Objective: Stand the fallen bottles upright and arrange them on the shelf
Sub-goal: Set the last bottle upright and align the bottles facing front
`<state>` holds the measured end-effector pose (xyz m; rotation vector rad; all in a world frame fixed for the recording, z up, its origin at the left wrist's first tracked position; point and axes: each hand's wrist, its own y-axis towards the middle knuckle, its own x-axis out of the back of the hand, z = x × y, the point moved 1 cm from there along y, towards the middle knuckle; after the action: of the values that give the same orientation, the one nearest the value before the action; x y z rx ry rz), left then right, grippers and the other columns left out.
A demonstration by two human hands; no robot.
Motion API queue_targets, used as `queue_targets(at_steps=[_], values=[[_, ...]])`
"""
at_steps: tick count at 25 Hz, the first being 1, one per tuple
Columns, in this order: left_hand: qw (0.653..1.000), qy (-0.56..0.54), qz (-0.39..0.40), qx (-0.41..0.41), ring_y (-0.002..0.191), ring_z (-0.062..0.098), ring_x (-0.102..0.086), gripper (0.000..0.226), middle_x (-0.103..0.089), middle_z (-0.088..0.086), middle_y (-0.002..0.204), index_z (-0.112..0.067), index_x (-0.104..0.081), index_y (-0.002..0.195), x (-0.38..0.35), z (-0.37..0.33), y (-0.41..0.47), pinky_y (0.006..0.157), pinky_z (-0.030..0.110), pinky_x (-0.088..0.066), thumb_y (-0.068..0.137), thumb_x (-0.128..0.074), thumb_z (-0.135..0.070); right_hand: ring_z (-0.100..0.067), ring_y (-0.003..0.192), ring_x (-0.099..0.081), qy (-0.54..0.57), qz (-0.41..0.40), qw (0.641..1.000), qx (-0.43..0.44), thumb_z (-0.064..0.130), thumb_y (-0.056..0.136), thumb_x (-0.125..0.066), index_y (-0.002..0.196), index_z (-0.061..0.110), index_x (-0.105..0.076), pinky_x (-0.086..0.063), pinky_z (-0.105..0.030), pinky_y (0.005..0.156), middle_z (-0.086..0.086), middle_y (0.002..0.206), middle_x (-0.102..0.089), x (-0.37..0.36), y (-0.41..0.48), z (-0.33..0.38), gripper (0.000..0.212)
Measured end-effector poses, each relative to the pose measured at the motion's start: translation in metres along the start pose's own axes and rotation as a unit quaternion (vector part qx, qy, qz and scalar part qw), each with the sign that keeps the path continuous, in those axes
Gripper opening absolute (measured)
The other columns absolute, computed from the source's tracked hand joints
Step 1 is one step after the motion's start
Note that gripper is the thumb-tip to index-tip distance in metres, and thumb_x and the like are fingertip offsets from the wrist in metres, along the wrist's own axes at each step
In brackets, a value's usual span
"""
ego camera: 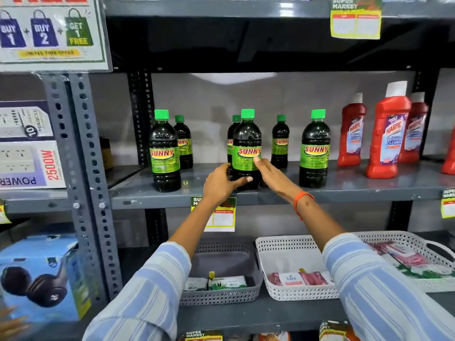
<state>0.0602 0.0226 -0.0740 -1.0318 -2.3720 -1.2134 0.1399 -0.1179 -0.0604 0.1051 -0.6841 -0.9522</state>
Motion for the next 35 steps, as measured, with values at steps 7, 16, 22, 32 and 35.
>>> queue_targets(at_steps=[7,16,22,32,35], values=[[1.0,0.0,-0.01,0.007,0.099,0.024,-0.065,0.055,-0.071,0.007,0.109,-0.012,-0.062,0.112,0.004,-0.008,-0.006,0.083,0.037,-0.053,0.072,-0.076,-0.048,-0.03,0.138,-0.038,-0.014,0.022,1.0,0.008,0.058,0.096,-0.023,0.145,0.024,-0.031,-0.029,-0.045,0.113,-0.01,0.15,-0.042,-0.002,-0.002,0.0,0.06],[0.979,0.052,-0.184,-0.073,0.108,0.025,-0.052,0.064,-0.058,0.012,0.117,-0.005,-0.049,0.126,0.041,0.0,-0.038,0.092,0.037,-0.046,0.079,-0.072,-0.042,-0.022,0.106,-0.047,-0.098,-0.343,0.895,0.267,0.037,0.09,-0.052,0.125,0.004,-0.051,-0.04,-0.027,0.092,-0.016,0.114,-0.055,-0.031,-0.035,0.036,0.049],[0.963,0.12,-0.212,0.118,0.117,0.039,-0.049,0.09,-0.051,0.023,0.13,-0.003,-0.034,0.137,0.108,0.066,-0.037,0.09,0.048,-0.044,0.072,-0.076,-0.048,-0.033,0.116,-0.055,-0.073,0.007,0.984,0.163,0.024,0.099,-0.045,0.126,-0.001,-0.049,-0.044,-0.042,0.099,-0.022,0.126,-0.058,-0.116,0.008,0.094,0.038],[0.983,0.104,-0.103,0.111,0.091,0.031,-0.065,0.056,-0.071,0.012,0.098,-0.013,-0.063,0.103,0.135,0.09,-0.033,0.065,0.033,-0.046,0.067,-0.074,-0.055,-0.017,0.097,-0.051,-0.058,0.095,0.991,0.069,0.027,0.101,-0.037,0.132,0.001,-0.048,-0.039,-0.027,0.086,-0.016,0.113,-0.062,-0.162,0.027,0.096,0.041],[0.978,0.135,-0.098,0.128,0.092,0.033,-0.064,0.062,-0.069,0.012,0.099,-0.01,-0.062,0.104,0.14,0.081,-0.039,0.062,0.031,-0.042,0.066,-0.074,-0.058,-0.025,0.099,-0.057,-0.055,0.07,0.994,0.058,0.032,0.101,-0.037,0.129,0.0,-0.049,-0.044,-0.035,0.085,-0.014,0.108,-0.061,-0.157,0.019,0.099,0.044]])
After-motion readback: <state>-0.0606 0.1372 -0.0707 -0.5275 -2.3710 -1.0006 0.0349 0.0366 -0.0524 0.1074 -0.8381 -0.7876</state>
